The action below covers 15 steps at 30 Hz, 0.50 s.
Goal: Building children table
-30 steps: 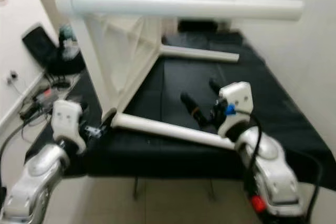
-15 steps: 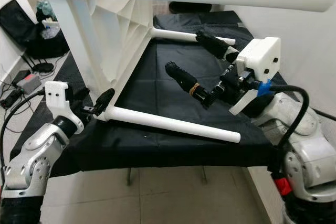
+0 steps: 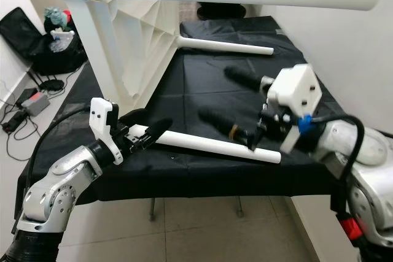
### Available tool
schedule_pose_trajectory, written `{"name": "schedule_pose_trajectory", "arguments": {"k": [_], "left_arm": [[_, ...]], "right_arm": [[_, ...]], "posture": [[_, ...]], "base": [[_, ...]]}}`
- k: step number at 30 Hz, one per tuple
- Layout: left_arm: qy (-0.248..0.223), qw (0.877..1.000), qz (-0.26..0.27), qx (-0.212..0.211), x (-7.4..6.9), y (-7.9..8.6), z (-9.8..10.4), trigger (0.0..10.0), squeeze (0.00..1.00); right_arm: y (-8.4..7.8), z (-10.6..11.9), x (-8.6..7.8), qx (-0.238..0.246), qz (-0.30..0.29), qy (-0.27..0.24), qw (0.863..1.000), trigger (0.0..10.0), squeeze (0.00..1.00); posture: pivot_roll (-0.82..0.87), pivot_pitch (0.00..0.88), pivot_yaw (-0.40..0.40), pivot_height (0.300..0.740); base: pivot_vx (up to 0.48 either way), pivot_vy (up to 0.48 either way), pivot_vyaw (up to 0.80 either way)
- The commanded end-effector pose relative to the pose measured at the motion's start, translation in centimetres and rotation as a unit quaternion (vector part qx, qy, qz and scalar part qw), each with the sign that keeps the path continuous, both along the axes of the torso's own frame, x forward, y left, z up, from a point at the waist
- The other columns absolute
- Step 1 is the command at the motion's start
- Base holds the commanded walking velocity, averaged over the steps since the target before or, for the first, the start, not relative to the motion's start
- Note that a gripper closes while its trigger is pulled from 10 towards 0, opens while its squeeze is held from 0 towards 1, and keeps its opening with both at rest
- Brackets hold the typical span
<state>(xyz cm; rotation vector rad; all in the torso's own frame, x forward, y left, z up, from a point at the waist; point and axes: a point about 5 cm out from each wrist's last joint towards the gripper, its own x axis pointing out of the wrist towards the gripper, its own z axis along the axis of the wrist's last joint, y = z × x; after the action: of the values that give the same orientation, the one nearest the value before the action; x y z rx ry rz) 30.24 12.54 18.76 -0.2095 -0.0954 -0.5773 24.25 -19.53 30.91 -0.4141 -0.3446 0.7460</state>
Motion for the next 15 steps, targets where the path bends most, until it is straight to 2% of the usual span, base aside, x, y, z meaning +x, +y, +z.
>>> {"name": "schedule_pose_trajectory", "arguments": {"k": [1,4,6,10,15], "left_arm": [[0.004,0.999,0.035,-0.003,0.5,1.1,-0.2,0.0,0.0],[0.007,0.999,0.037,-0.006,1.1,1.4,-0.5,0.0,0.0],[0.009,0.999,0.033,-0.003,1.6,1.4,-0.7,0.0,0.0],[0.009,0.999,0.032,-0.003,1.7,1.4,-0.7,0.0,0.0],[0.011,1.0,0.026,-0.007,2.2,1.1,-0.8,0.0,0.0]], "right_arm": [[0.1,0.2,0.3,0.004,-0.012,-0.015,1.0,10.0,0.0],[-0.2,1.4,0.5,0.014,-0.023,-0.039,0.999,10.0,0.0],[0.0,2.3,-0.1,0.022,0.002,-0.049,0.999,10.0,0.0],[0.1,2.5,-0.5,0.024,0.019,-0.049,0.998,10.0,0.0],[0.3,3.4,-2.0,0.029,0.075,-0.048,0.996,10.0,0.0]], "posture": [[-0.14,0.061,0.053,0.74],[-0.15,0.061,0.052,0.74],[-0.15,0.062,0.052,0.74],[-0.15,0.065,0.053,0.74],[-0.16,0.071,0.058,0.74]], "base": [[0.0,0.0,0.0],[0.0,0.0,0.0],[0.0,0.0,0.0],[0.0,0.0,0.0],[0.0,0.0,0.0]]}}
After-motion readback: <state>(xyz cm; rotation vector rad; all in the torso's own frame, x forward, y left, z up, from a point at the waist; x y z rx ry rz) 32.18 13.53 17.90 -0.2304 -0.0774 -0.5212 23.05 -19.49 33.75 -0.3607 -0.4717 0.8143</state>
